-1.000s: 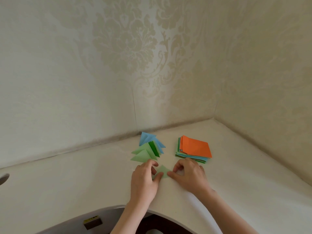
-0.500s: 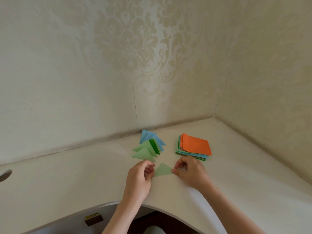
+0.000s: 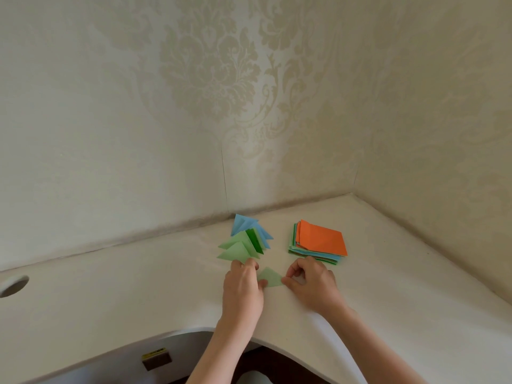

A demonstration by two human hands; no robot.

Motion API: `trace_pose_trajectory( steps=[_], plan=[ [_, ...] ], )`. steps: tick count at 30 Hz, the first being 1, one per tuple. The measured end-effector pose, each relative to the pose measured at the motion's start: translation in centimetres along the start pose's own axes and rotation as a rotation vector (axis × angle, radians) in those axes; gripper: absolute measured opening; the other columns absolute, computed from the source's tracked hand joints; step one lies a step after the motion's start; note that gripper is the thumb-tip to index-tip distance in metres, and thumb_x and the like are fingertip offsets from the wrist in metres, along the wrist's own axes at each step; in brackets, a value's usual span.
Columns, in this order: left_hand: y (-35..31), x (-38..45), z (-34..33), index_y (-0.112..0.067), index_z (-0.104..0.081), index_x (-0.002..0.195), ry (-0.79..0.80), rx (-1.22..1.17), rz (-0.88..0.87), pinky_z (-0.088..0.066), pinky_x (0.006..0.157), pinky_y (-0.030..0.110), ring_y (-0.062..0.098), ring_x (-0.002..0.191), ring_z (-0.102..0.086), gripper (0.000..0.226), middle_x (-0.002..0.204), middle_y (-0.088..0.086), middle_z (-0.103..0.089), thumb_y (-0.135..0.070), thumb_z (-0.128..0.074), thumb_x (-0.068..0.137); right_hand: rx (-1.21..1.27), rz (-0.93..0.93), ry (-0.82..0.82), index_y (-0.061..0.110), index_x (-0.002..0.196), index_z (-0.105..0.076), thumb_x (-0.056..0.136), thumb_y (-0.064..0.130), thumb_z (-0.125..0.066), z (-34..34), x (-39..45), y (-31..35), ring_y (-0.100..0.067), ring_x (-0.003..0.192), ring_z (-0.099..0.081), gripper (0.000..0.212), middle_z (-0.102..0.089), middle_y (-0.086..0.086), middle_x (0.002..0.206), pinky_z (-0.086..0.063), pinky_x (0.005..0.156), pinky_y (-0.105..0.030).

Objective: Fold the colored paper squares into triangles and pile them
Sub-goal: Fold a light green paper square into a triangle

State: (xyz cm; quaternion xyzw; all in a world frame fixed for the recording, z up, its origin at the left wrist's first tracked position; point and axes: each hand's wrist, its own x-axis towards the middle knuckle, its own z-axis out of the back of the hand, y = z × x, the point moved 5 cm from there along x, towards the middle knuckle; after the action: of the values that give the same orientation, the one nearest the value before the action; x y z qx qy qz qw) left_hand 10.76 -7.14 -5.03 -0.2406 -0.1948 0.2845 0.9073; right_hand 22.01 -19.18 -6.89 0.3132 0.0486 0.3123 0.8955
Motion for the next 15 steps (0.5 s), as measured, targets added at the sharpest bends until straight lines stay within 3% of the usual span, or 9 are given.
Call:
trace_pose_trajectory(
  steps=[6,12,15],
  plan=[
    [0.2,0.1,-0.5,-0.02,-0.058,0.116,0.011,-0.059,0.031,-0.036,0.077,0.015,0.014,0.101,-0.057,0.026,0.11,-0.003,-0.059,-0.021,-0.063,0.091,-0.013,0.007,-0.008,0.035,0.078,-0.051,0.083,0.04,-0.068,0.0,-0.1,0.1,-0.008,0.087,-0.048,0.018,-0.053,0.013,0.089,-0.042,0.083,-0.03],
    [0.6,0.2,-1.1,-0.03,-0.064,0.097,0.0,-0.17,-0.004,-0.049,0.072,0.029,0.012,0.086,-0.058,0.009,0.087,-0.014,-0.065,-0.026,-0.063,0.09,-0.02,0.044,-0.046,0.034,0.079,-0.052,0.082,0.041,-0.068,0.3,-0.4,0.3,-0.008,0.084,-0.047,0.018,-0.052,0.014,0.086,-0.039,0.076,-0.027],
    [1.8,0.6,-0.1,-0.03,-0.062,0.098,-0.067,-0.262,-0.001,-0.047,0.072,0.027,0.012,0.085,-0.058,0.011,0.085,-0.012,-0.064,-0.025,-0.064,0.089,-0.013,0.134,-0.222,0.028,0.081,-0.059,0.079,0.035,-0.073,1.9,-0.6,0.9,-0.012,0.078,-0.053,0.016,-0.057,0.012,0.084,-0.044,0.067,-0.027]
  ],
)
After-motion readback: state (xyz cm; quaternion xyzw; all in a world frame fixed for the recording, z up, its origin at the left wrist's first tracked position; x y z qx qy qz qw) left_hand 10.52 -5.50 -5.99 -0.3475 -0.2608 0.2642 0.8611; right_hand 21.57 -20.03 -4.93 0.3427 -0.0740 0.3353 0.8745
